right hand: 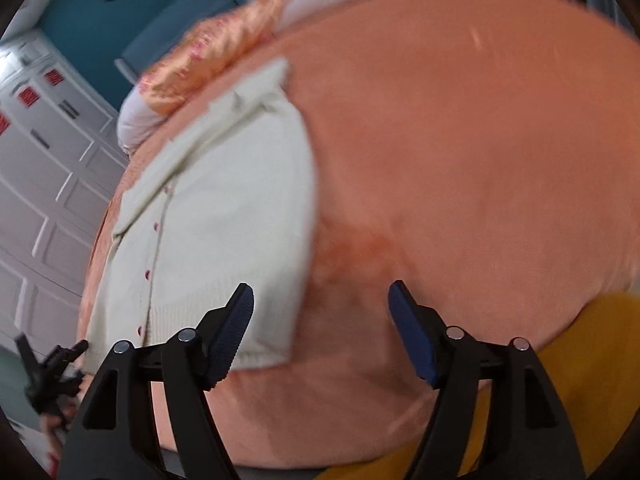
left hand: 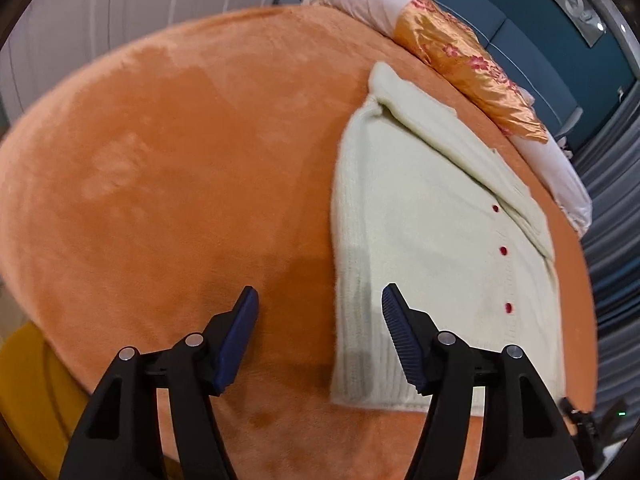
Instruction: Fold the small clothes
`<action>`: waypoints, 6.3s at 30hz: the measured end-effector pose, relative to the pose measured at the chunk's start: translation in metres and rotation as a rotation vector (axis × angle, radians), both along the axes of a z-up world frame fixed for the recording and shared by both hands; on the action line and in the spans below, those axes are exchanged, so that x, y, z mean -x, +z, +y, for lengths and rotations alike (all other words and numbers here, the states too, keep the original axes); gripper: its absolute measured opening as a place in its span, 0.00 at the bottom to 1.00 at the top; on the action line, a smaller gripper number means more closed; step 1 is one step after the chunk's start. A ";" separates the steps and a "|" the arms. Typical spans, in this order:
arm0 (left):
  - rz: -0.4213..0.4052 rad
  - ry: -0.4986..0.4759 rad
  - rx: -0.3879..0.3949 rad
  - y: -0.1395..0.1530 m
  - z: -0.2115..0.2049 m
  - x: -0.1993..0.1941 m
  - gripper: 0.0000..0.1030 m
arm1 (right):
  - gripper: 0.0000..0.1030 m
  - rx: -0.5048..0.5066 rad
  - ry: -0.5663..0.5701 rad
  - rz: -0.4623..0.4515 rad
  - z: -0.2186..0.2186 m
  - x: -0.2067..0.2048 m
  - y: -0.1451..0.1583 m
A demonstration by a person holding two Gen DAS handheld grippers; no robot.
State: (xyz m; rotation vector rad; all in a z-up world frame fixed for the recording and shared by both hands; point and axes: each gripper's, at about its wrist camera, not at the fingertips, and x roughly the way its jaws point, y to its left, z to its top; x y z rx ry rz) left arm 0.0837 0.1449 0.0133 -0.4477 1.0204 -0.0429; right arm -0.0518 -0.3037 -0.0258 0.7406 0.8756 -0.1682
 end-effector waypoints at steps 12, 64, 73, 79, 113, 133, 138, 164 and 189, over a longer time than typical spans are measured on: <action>0.047 -0.074 0.114 0.000 -0.019 -0.025 0.07 | 0.06 -0.022 0.149 0.001 0.055 -0.045 0.010; -0.124 -0.058 -0.101 0.019 -0.052 -0.104 0.07 | 0.05 0.016 0.002 -0.167 0.014 -0.130 0.033; -0.113 -0.057 -0.088 -0.007 -0.049 -0.111 0.16 | 0.08 -0.019 -0.029 -0.126 0.009 -0.140 0.019; -0.260 -0.127 -0.008 0.072 -0.034 -0.065 0.43 | 0.57 0.117 -0.028 -0.343 0.027 -0.081 0.091; -0.130 -0.156 -0.100 0.063 -0.025 -0.004 0.54 | 0.53 0.263 0.120 -0.078 0.034 -0.019 0.074; -0.087 -0.175 0.050 0.050 -0.017 -0.101 0.06 | 0.10 0.160 0.122 -0.207 -0.007 -0.118 0.096; -0.011 -0.140 -0.020 0.028 -0.006 -0.100 0.07 | 0.10 0.198 0.080 -0.092 -0.022 -0.118 0.056; 0.041 -0.093 -0.080 0.022 0.009 0.034 0.10 | 0.11 0.103 0.049 0.063 0.000 0.016 0.032; -0.060 -0.296 -0.097 0.064 -0.058 0.041 0.18 | 0.20 0.200 0.352 -0.001 0.102 -0.016 0.070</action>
